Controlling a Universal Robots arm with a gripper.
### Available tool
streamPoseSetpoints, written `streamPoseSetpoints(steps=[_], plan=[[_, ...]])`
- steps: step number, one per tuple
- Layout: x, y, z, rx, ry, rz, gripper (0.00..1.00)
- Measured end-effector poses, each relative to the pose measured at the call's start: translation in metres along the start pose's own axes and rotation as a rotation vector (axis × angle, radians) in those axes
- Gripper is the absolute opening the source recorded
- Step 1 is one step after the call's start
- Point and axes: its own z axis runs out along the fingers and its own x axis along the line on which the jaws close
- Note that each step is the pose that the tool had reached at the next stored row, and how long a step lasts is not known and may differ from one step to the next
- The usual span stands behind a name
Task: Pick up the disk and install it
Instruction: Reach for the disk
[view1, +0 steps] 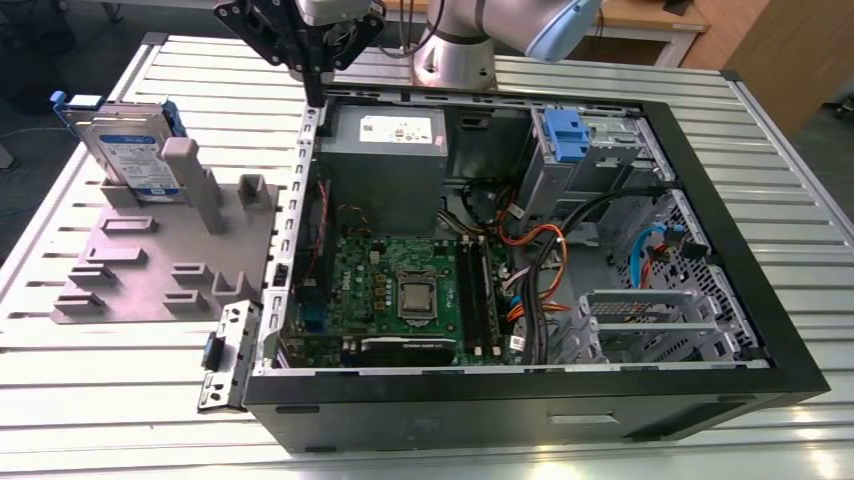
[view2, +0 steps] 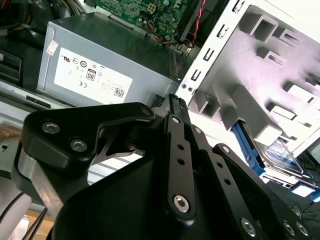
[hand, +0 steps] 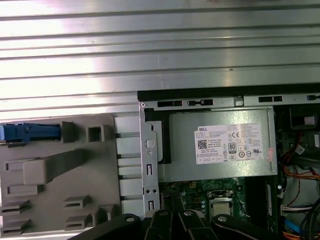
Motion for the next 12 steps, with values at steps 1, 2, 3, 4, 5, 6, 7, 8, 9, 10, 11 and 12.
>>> streamPoseSetpoints(steps=[1,2,3,4,5,6,7,8,9,10,11,12], plan=[[0.0002,0.0,0.0,0.0,0.0,0.0,0.11],[0.0003,0.0,0.0,0.0001,0.0,0.0,0.11],[0.0004,0.0,0.0,0.0,0.0,0.0,0.11],[0.0005,0.0,0.0,0.0,0.0,0.0,0.11],[0.0006,0.0,0.0,0.0,0.0,0.0,0.11],[0.0008,-0.0001,0.0,0.0,0.0,0.0,0.11],[0.001,-0.0001,0.0,0.0,0.0,0.0,0.11],[0.0012,-0.0001,0.0,0.0,0.0,0.0,0.11],[0.0013,-0.0001,0.0,0.0,0.0,0.0,0.11],[0.0015,-0.0001,0.0,0.0,0.0,0.0,0.11],[0.0018,-0.0001,0.0,0.0,0.0,0.0,0.11],[0.0021,-0.0002,0.0,0.0,0.0,0.0,0.11]])
